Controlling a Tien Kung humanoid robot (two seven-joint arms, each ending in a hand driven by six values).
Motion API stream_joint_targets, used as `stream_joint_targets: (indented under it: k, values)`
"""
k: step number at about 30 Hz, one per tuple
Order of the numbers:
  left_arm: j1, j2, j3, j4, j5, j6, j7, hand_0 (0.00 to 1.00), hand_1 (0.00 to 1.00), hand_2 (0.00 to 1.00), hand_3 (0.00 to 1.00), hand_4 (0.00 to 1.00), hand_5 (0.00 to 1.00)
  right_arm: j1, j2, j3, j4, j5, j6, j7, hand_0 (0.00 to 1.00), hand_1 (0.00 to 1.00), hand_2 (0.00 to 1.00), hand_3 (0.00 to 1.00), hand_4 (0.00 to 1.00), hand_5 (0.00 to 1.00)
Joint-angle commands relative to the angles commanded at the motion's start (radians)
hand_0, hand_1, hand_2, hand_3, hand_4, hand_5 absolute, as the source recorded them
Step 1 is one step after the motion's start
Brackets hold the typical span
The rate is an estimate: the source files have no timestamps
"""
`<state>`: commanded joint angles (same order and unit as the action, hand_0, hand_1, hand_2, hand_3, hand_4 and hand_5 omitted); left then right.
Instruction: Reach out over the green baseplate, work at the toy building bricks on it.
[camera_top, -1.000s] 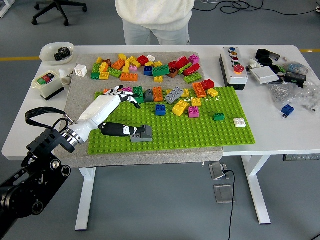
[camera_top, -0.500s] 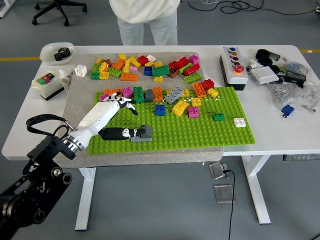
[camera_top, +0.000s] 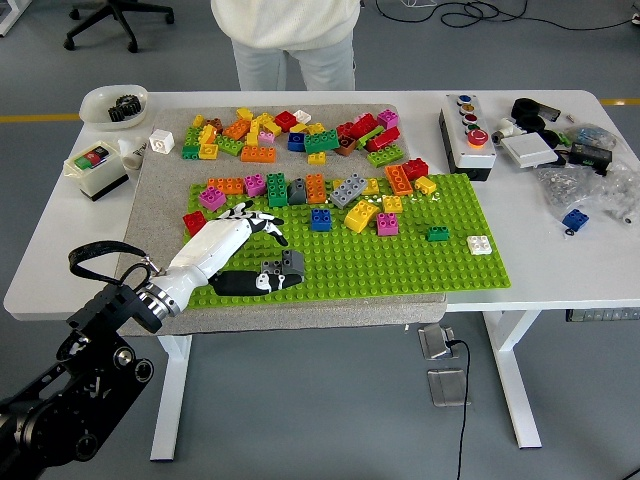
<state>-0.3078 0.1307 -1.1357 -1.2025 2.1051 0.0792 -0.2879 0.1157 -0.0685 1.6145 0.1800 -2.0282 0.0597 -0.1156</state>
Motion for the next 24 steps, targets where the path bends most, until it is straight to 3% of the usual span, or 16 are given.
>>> stream_joint_targets:
  k: [24]
  values:
    - [0.000, -0.014, 0.011, 0.054, -0.017, 0.005, -0.005, 0.998, 0.895, 0.854, 0.623, 0.998, 0.815, -0.001, 0.002, -0.004, 0.000, 0.003, 0.001, 0.000, 0.735, 0.613, 0.631, 0.533, 0.761, 0.503]
